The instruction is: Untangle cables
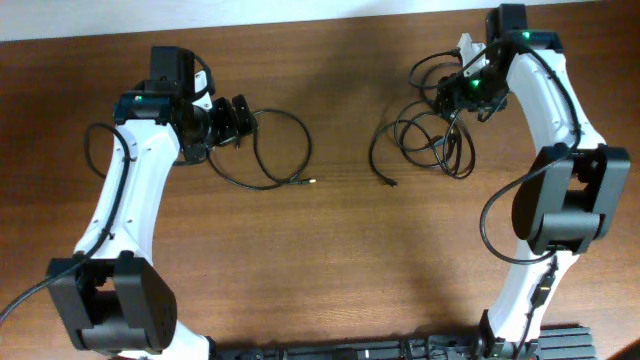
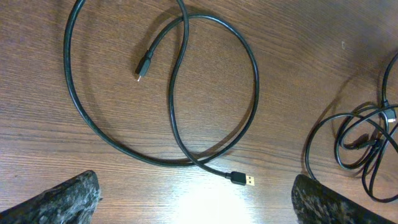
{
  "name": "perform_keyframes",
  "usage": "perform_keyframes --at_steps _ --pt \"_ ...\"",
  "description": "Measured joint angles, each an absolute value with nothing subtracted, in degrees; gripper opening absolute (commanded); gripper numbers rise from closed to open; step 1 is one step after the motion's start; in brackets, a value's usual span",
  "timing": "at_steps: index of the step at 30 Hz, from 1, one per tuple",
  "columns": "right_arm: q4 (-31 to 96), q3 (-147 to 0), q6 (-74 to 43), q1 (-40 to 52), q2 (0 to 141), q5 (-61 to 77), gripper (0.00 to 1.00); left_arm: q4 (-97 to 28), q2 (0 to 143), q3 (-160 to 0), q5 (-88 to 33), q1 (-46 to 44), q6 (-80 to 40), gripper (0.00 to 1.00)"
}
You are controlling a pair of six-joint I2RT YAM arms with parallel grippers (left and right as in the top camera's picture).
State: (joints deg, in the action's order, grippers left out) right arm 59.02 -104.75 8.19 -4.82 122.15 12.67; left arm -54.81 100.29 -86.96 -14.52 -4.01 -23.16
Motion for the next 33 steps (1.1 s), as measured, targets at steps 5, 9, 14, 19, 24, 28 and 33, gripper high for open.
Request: perform_keyframes --at_steps 5,9,14,19,24,28,33 --pt "50.26 -100.55 13.67 -4.82 123.72 11.62 0.75 -54.81 100.29 -86.96 -14.52 -4.01 -23.16 0.99" --pt "46.61 -97.97 22.76 -4.82 125.38 11.7 0.73 -54.83 100.29 -86.96 -14.5 -4.01 -23.16 0.99" --pt "39.97 -97.49 25.89 -4.82 127.31 13.67 0.04 -54.83 100.29 -86.96 -14.52 -4.01 -23.16 0.99" --pt "40.36 -97.82 24.29 -4.82 127.35 14.09 0.04 -54.83 100.29 -86.96 -14.52 -4.01 -23.16 0.99" --pt "47.4 -102.63 19.66 -5.17 123.52 30.2 0.04 -54.83 100.29 -86.96 -14.52 -4.01 -23.16 0.99" --pt "45.6 -103.94 11.29 -5.41 119.09 42.76 0.04 -54.83 100.29 -86.96 -14.5 -4.01 -23.16 0.99" --pt "30.83 -103.98 -12.27 -9.87 119.11 52.51 0.04 -54.83 100.29 -86.96 -14.52 -4.01 -23.16 0.99"
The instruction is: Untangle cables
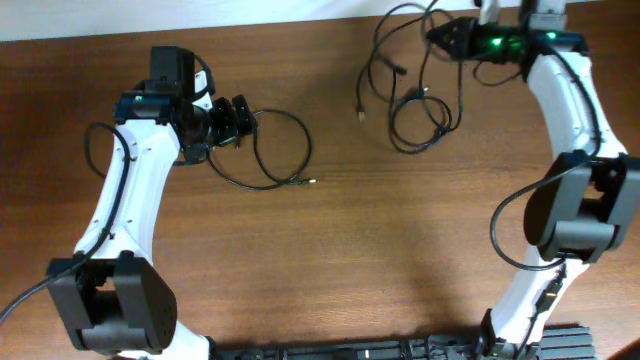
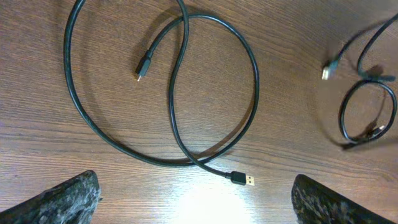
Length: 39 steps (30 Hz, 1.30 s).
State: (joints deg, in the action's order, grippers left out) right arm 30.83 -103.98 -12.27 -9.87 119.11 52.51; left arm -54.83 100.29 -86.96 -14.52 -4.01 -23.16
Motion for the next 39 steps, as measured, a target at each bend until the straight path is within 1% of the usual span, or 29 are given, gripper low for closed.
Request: perform_keyframes --at_steps 1,2,4,5,6,9,12,15,18,22,25,29,32,35,36,37,38,39 --pt "33.19 -104.14 -14.02 -10.44 119.11 52.51 0.04 -54.83 100.29 -86.96 -14.52 -4.01 -23.16 0.99" --pt "39.27 -103.96 -15.88 -9.76 119.17 51.96 0.04 -54.83 100.29 -86.96 -14.52 -4.01 -23.16 0.99" --pt "45.56 -104.01 -12.25 -6.66 119.17 46.98 0.04 -54.83 100.31 -86.96 -14.5 -4.01 -23.16 0.99" --pt "45.89 -103.96 -10.66 -4.36 119.22 44.18 0.04 -54.81 100.31 -86.96 -14.52 -4.01 -23.16 0.99" --pt "45.67 -103.92 -6.72 -0.47 119.2 39.92 0.04 -54.83 100.31 -86.96 -14.5 -4.01 -23.16 0.99" --pt "43.75 -103.92 0.51 4.43 119.2 35.27 0.04 -54.85 100.31 -86.96 -14.52 -4.01 -23.16 0.99" --pt "31.44 -103.9 1.02 4.64 119.22 31.77 0.04 -54.85 100.33 -86.96 -14.52 -4.01 -23.16 0.99" --pt "24.38 -106.19 -3.68 0.91 119.22 33.67 0.04 -54.83 100.33 -86.96 -14.52 -4.01 -23.16 0.99" --pt "24.14 -111.13 -6.46 -6.83 119.2 35.86 0.04 -54.83 100.33 -86.96 -14.52 -4.01 -23.16 0.99" --pt "25.63 -111.98 -8.88 -18.52 119.2 34.98 0.04 -54.83 100.33 -86.96 -14.52 -4.01 -23.16 0.99" --pt "25.76 -111.98 -8.78 -23.9 119.2 30.81 0.04 -54.83 100.33 -86.96 -14.52 -4.01 -23.16 0.99" --pt "25.19 -111.98 -7.88 -28.36 119.24 19.16 0.04 -54.83 100.33 -86.96 -14.52 -4.01 -23.16 0.99" --pt "18.79 -112.33 -5.89 -32.34 121.47 13.96 0.04 -54.83 100.33 -86.96 -14.52 -4.01 -23.16 0.99" --pt "11.42 -112.42 -5.54 -33.23 126.5 12.71 0.04 -54.85 100.33 -86.96 -14.52 -4.01 -23.16 0.99" --pt "8.99 -112.4 -5.48 -33.23 129.54 12.49 0.07 -54.87 100.33 -86.96 -14.52 -4.01 -23.16 0.99" --pt "6.63 -112.4 -5.41 -33.23 132.64 12.4 0.19 -54.85 100.33 -86.96 -14.52 -4.01 -23.16 0.99" --pt "5.48 -112.4 -5.39 -33.21 135.02 12.23 0.49 -54.81 100.33 -86.96 -14.52 -4.01 -23.16 0.99" --pt "4.91 -112.4 -5.43 -33.21 136.81 12.19 0.73 -54.81 100.33 -86.96 -14.52 -4.01 -23.16 0.99"
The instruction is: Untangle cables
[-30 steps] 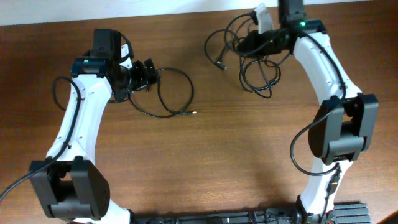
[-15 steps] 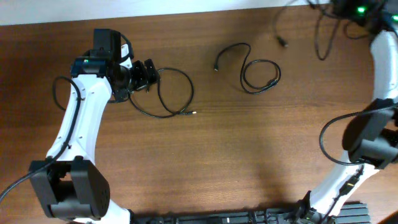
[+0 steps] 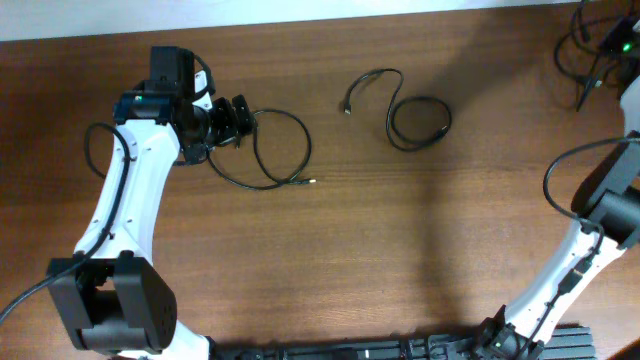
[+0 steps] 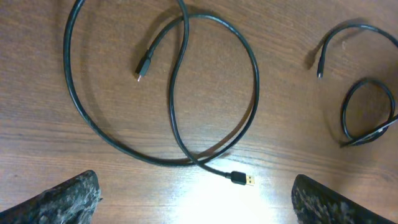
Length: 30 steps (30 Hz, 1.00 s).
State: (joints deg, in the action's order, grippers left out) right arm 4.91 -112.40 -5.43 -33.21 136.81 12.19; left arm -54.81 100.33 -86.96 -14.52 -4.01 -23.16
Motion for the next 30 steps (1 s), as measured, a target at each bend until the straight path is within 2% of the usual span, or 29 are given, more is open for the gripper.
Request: perform_keyframes --at_steps 1,2,7,15,18,22,25,30 --pt "4.91 -112.38 -5.48 -33.23 138.26 12.01 0.92 -54.83 100.33 -86.96 -14.5 -4.01 -23.16 0.99" --pt "5.63 -112.38 -5.63 -33.23 139.15 11.84 0.99 -54.83 100.33 -86.96 -14.5 -4.01 -23.16 0.99" --pt "12.93 -112.51 -7.35 -33.23 138.69 11.77 1.0 -54.85 100.33 -86.96 -14.52 -4.01 -23.16 0.99" --pt "46.52 -112.88 -10.83 -33.17 118.37 3.84 1.0 -54.83 100.33 -86.96 -14.52 -4.01 -23.16 0.99" --pt "60.42 -113.54 -10.96 -31.4 114.19 10.46 0.99 -54.85 100.33 -86.96 -14.52 -4.01 -23.16 0.99" --pt "66.61 -110.56 -11.29 -21.1 114.5 18.5 0.99 -54.83 100.33 -86.96 -14.5 -4.01 -23.16 0.99" --pt "64.64 -106.0 -9.19 -6.04 114.72 21.23 0.99 -54.85 100.33 -86.96 -14.52 -4.01 -23.16 0.99" --pt "46.59 -95.0 -7.33 11.22 114.85 5.78 0.99 -54.74 100.33 -86.96 -14.48 -4.01 -23.16 0.99"
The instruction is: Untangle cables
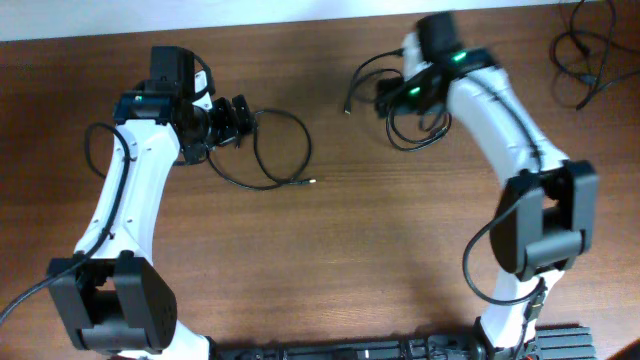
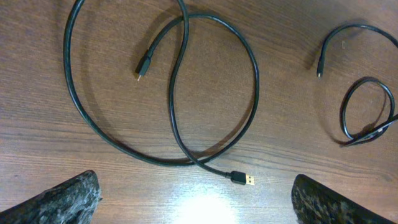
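Observation:
A long black cable (image 2: 255,93) lies in a loose crossed loop on the table, its gold USB plug (image 2: 244,179) near my left gripper (image 2: 196,211), which hangs open above the wood with nothing between its fingers (image 2: 62,199). In the overhead view that left gripper (image 1: 243,118) sits at the loop's left edge (image 1: 300,150). A second, shorter black cable (image 1: 430,128) lies coiled at the top middle, also seen in the left wrist view as a small ring (image 2: 367,112). My right gripper (image 1: 386,95) is low over that second cable's left side; its jaws are too small to read.
A third black cable (image 1: 580,45) lies bunched at the table's far top right corner. The white wall edge (image 1: 250,15) runs along the back of the table. The arms' base rail (image 1: 400,350) sits at the front edge.
My right arm has come back from the far top right corner to the coiled cable at the top middle. The third cable stays in that corner. The left arm and its cable are unchanged.
My right gripper first sat on a tangled bunch of cables at the right. Then it held the bunch raised near the back edge. Then one cable lay alone at the top middle with the gripper and another cable in the far corner. Now it is over the middle cable.

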{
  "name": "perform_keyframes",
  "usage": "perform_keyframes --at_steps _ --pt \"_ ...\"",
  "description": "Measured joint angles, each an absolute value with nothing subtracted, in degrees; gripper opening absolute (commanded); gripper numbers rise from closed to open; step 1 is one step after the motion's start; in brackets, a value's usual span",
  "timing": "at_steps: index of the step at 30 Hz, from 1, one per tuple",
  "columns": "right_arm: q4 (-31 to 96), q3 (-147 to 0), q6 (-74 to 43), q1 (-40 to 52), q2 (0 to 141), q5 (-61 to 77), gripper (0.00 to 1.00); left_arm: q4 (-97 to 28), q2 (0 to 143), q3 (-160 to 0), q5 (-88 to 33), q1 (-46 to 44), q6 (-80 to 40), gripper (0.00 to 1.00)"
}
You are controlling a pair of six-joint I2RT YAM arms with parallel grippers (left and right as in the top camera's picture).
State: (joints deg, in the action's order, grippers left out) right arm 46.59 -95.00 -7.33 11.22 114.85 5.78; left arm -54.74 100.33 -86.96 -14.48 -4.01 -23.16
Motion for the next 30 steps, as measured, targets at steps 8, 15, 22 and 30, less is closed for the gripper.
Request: perform_keyframes --at_steps 8,15,22,30 --pt "28.62 -78.87 -7.05 14.7 115.02 -6.07 0.99 -54.83 100.33 -86.96 -14.5 -4.01 -23.16 0.99" --pt "26.65 -77.41 -6.79 14.28 118.69 -3.03 0.09 -54.83 100.33 -86.96 -14.5 -4.01 -23.16 0.99" --pt "44.31 -79.5 -10.61 11.62 117.49 -3.27 0.04 -54.85 100.33 -86.96 -14.52 -4.01 -23.16 0.99" --pt "62.37 -76.69 -14.85 -7.88 96.86 -5.28 0.04 -54.83 100.33 -86.96 -14.52 -4.01 -23.16 0.99"
